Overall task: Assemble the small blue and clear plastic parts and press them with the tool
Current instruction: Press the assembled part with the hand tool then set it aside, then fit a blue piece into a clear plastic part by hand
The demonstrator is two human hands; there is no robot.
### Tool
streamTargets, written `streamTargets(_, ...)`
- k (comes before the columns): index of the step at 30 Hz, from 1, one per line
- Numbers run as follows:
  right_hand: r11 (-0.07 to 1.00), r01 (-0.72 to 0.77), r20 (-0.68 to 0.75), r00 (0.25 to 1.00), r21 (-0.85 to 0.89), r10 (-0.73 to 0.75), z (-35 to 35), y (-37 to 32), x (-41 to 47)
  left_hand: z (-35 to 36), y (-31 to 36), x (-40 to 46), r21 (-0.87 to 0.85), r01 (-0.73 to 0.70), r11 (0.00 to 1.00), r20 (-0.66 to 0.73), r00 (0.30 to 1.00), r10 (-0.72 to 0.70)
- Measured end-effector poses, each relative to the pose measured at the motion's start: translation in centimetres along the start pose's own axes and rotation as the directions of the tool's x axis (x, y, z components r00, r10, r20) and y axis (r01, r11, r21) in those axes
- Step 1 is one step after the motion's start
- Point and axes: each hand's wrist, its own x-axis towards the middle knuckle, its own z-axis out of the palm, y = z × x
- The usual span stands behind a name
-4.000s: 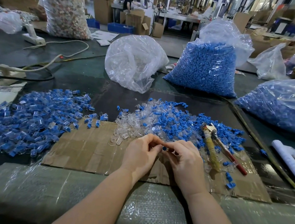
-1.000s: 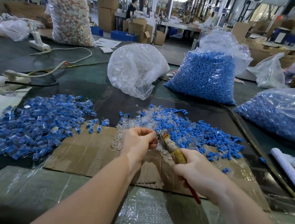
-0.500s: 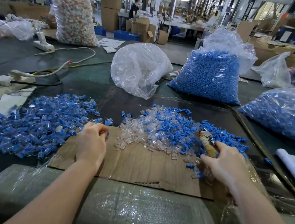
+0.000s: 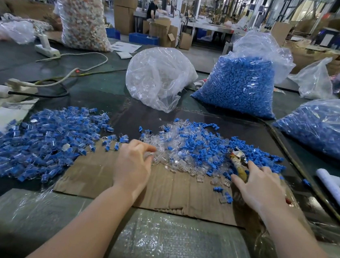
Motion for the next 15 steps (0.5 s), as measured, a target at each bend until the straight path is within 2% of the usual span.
streamTargets(3, 0.996, 0.062, -0.135, 0.989, 0.06, -0.054, -0.4, -0.6, -0.7, 1.3, 1.9, -0.9, -0.076, -0.107, 0.991, 0.165, 0.979, 0.118)
streamTargets(5, 0.971, 0.205, -0.23, 0.958, 0.125, -0.172, -0.8, -1.1, -1.4, 2.3, 2.9, -1.5, -0.099, -0.174, 0.98, 0.244, 0.95, 0.194)
streamTargets(7, 0.93, 0.324, -0.175, 0.94, 0.176, -0.294, -1.2, -1.5, -2.0, 3.2, 3.6, -2.0, -0.104, -0.229, 0.968, 0.29, 0.924, 0.25)
streamTargets(9, 0.918, 0.367, -0.051, 0.93, 0.153, -0.364, -1.3, -1.8, -2.5, 3.9, 4.2, -2.3, -0.114, -0.269, 0.956, 0.331, 0.897, 0.292)
streamTargets(11, 0.925, 0.37, -0.008, 0.929, 0.084, -0.37, -0.9, -1.8, -2.6, 4.4, 4.6, -2.4, -0.121, -0.301, 0.946, 0.377, 0.868, 0.324)
streamTargets(15, 0.937, 0.345, -0.036, 0.939, 0.051, -0.343, -0.1, -1.9, -2.2, 5.0, 4.8, -2.4, -0.088, -0.315, 0.945, 0.422, 0.848, 0.322)
